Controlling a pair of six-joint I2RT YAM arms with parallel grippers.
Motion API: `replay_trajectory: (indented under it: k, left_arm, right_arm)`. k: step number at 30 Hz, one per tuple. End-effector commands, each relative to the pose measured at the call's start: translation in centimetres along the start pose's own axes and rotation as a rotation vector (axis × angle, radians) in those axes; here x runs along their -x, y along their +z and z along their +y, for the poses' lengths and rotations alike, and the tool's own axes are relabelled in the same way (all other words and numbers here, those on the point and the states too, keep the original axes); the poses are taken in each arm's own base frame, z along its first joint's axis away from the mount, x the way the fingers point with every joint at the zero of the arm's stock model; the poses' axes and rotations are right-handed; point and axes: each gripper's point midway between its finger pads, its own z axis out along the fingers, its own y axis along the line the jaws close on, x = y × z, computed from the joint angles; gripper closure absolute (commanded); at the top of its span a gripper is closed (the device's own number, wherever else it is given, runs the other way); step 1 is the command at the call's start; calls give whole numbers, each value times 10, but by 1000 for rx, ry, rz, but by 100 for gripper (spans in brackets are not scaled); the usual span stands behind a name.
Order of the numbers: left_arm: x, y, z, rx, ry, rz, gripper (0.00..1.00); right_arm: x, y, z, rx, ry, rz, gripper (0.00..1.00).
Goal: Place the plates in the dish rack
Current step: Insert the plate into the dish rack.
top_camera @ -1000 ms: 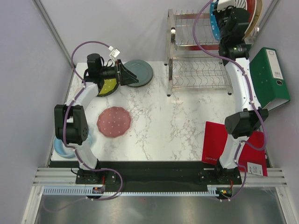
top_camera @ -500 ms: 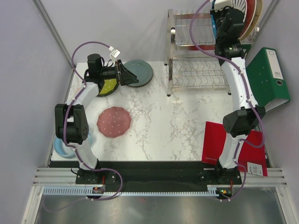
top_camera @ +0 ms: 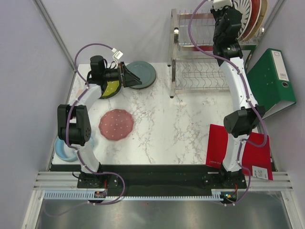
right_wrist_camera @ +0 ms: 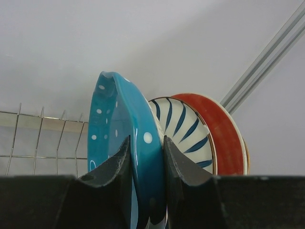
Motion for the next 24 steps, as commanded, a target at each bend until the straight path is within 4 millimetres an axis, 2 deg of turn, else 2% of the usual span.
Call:
replay_trajectory:
  k: [1,3,4,6,10,16,22,24]
  left_arm:
    - [13,3,-8,-41,40,-3,0]
    - [13,3,-7,-42,36,-3,0]
    - [13,3,-6,-42,33,-3,0]
    - [13,3,-6,-41,34,-4,0]
    - [12,4,-7,-44,30,-3,0]
    - [12,5,-8,-46,32,-4,0]
    - [13,7,-8,-50,40,-5,0]
    - [14,6,-8,-44,47,-10,0]
  right_arm:
    - [-32,14,0,-63,-49,57,100]
    - [-35,16,6,-43,-62,53,92]
    - [-33,17,4,-55,-54,41,78]
    - [-31,18,6,-43,-57,29,66]
    - [-20,17,0,-58,-45,-12,60]
    - [15,7,-34,-142,-18,-104,53]
    - [39,-3,-55,-179,20,-151,51]
    - [58,-10,-69,-203,58,-201,50]
